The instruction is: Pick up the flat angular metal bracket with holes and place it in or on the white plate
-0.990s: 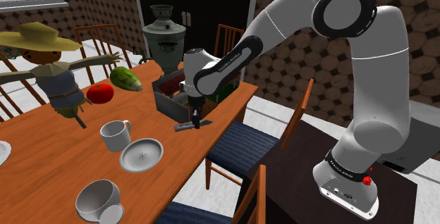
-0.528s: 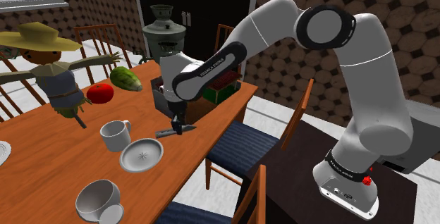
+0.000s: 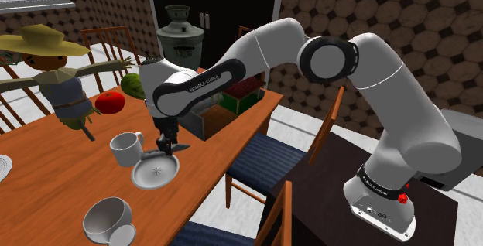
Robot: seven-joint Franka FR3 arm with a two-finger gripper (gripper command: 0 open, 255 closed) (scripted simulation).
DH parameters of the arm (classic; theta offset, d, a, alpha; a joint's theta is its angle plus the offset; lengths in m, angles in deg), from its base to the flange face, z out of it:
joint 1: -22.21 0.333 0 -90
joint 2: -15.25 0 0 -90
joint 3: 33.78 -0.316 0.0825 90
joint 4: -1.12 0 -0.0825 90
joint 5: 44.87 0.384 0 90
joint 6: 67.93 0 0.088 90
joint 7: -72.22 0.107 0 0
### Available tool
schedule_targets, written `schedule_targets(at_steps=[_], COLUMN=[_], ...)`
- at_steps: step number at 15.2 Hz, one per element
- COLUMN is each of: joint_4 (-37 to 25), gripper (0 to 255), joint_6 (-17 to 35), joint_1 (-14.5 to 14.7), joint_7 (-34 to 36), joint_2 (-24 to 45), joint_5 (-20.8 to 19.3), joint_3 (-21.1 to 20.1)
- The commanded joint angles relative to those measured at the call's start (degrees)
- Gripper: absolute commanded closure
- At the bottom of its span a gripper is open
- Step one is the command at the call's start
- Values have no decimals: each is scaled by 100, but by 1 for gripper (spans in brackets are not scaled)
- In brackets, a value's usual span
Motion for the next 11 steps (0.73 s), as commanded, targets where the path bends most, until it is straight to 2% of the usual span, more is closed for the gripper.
schedule_targets(at_steps=[1,3,11], joint_4=[-993,-1924,-1955], gripper=[255,255,255], joint_6=[-424,-830,-503], joint_1=[336,618,651], joint_7=[71,81,72], joint_2=[537,1022,1380], joint_5=[-38,-52,-100], joint_3=[48,92,149])
